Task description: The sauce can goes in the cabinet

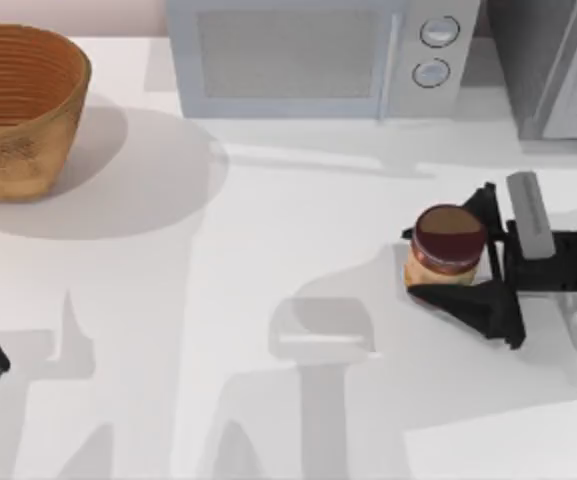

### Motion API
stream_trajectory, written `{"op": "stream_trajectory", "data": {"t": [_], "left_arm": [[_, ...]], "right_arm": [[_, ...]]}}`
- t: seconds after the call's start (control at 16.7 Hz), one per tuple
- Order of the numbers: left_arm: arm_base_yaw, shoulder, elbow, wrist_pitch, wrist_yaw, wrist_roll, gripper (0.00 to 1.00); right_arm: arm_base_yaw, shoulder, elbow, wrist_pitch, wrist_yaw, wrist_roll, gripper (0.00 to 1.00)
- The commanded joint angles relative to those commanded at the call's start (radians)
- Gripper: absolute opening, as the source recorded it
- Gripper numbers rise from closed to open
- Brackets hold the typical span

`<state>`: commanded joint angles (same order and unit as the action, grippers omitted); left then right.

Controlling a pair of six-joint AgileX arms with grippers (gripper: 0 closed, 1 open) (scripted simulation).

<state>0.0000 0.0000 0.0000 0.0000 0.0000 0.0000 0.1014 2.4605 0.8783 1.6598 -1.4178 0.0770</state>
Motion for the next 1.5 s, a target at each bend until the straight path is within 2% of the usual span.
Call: {"op": "stream_trajectory", "data": {"t": [0.84,1.26,1.5], "left_arm": [[0.0,0.0,0.0,0.0,0.0,0.0,1.0],[0.0,0.0,0.0,0.0,0.0,0.0,1.0],[0.0,0.0,0.0,0.0,0.0,0.0,1.0]], "right_arm": [[0.001,-0.484,-0.052,-0.389,-0.007,0.04,0.0],[0.002,-0.507,-0.049,-0.412,-0.013,0.045,0.0],[-0.07,-0.607,-0.135,-0.485,0.087,0.039,0.0]]}}
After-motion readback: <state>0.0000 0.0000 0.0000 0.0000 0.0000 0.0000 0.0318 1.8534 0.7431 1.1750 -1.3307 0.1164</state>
